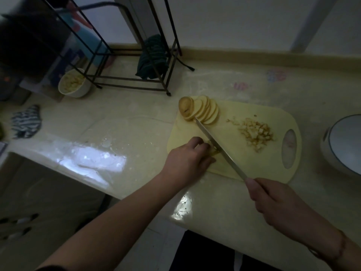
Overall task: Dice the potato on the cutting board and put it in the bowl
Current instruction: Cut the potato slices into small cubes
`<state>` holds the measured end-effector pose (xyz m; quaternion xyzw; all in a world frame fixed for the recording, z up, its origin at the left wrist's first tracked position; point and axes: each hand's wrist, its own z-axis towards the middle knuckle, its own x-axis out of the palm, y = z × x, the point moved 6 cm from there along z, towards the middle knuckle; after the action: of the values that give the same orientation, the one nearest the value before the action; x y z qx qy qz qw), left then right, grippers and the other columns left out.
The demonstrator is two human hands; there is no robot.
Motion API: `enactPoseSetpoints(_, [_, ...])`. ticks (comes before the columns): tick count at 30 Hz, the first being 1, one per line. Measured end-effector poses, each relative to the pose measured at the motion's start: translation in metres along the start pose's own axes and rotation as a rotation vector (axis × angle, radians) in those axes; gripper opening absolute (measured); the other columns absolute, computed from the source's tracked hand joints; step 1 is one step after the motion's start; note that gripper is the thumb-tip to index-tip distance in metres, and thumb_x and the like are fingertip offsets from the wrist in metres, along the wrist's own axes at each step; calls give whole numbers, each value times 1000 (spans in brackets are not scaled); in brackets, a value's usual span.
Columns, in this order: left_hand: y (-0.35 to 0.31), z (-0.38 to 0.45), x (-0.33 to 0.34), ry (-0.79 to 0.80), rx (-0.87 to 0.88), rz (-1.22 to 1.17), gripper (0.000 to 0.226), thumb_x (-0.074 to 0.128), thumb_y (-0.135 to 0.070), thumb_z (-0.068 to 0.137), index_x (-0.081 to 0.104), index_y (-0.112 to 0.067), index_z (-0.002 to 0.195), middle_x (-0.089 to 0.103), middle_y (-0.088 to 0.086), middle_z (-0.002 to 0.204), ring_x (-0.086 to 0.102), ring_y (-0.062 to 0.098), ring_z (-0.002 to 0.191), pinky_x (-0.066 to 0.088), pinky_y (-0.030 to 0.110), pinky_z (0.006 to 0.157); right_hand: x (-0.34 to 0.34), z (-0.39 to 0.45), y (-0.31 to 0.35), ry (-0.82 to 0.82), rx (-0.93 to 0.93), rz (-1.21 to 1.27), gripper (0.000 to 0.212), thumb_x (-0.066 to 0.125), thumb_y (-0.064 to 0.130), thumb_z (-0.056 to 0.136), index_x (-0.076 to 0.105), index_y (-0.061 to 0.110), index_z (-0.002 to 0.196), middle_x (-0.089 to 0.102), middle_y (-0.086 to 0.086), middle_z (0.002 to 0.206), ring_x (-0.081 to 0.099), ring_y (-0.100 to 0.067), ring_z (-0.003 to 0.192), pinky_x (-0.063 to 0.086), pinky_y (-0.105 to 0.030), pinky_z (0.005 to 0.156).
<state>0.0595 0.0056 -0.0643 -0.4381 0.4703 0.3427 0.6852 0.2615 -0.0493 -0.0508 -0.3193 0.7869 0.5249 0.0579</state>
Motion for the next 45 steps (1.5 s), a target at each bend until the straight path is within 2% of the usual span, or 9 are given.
enactPoseSetpoints(4, [-3, -1, -5, -13, 19, 87, 41, 54, -51, 90, 69, -14, 99, 65, 4, 107, 63, 27, 73, 49, 33, 46, -5, -6, 5, -11, -27, -55, 66, 31, 69, 83, 47, 8, 64, 49, 4, 50, 44, -6, 44, 32, -22, 49])
enactPoseSetpoints(10, [-9, 3, -4, -83, 167, -31, 23, 63, -24, 93, 73, -4, 97, 69, 13, 101, 62, 33, 87, 53, 39, 72, -3, -12, 10, -24, -72, -79, 65, 30, 70, 86, 49, 12, 65, 51, 4, 54, 46, -6, 50, 37, -19, 52])
enactPoseSetpoints(19, [-10, 2, 1, -87, 174, -44, 23, 61, -26, 94, 78, -10, 92, 69, 8, 91, 62, 30, 81, 52, 36, 59, -6, -28, 0, -33, -59, -107, 58, 21, 82, 72, 51, 33, 73, 63, 3, 68, 57, -8, 59, 41, -21, 60])
enactPoseSetpoints(23, [-9, 2, 3, -67, 177, -47, 24, 59, -27, 95, 77, -11, 92, 68, 7, 88, 60, 30, 81, 51, 38, 58, -10, -33, -7, -24, -43, -123, 72, 11, 95, 63, 51, 37, 76, 63, 7, 66, 58, -6, 59, 41, -21, 59])
enactPoseSetpoints(26, [-8, 3, 3, -74, 173, -57, 24, 59, -27, 95, 78, -11, 91, 67, 7, 86, 60, 29, 80, 51, 38, 60, -10, -33, -8, -29, -42, -117, 70, 8, 96, 62, 51, 42, 75, 61, 12, 63, 58, -5, 60, 40, -19, 59])
enactPoseSetpoints(31, [-9, 5, 2, -83, 198, -94, 21, 62, -23, 95, 78, -10, 95, 68, 6, 84, 60, 29, 76, 50, 36, 64, -7, -22, -9, -36, -47, -137, 76, 10, 91, 70, 53, 28, 71, 62, 14, 67, 58, -3, 62, 41, -17, 63])
enactPoseSetpoints(35, [-9, 6, 1, -97, 197, -99, 21, 63, -22, 95, 78, -8, 88, 68, 7, 81, 59, 29, 75, 50, 38, 64, 2, -5, 0, -8, -95, -145, 70, 18, 73, 87, 57, 17, 69, 65, 3, 71, 60, -7, 67, 45, -27, 70])
enactPoseSetpoints(41, [-11, 7, 1, -64, 205, -80, 19, 64, -19, 92, 74, -7, 81, 63, 7, 78, 57, 28, 73, 50, 40, 58, -9, 1, -3, -27, -75, -120, 67, 20, 75, 80, 47, 17, 59, 57, 6, 59, 51, -9, 53, 37, -21, 56])
enactPoseSetpoints(45, [-12, 7, 0, -63, 215, -75, 19, 63, -19, 92, 74, -7, 82, 62, 7, 78, 55, 27, 74, 49, 38, 57, -13, -3, -15, 8, -32, -54, 66, 23, 79, 80, 46, 17, 70, 44, 2, 50, 39, -8, 45, 30, -27, 48])
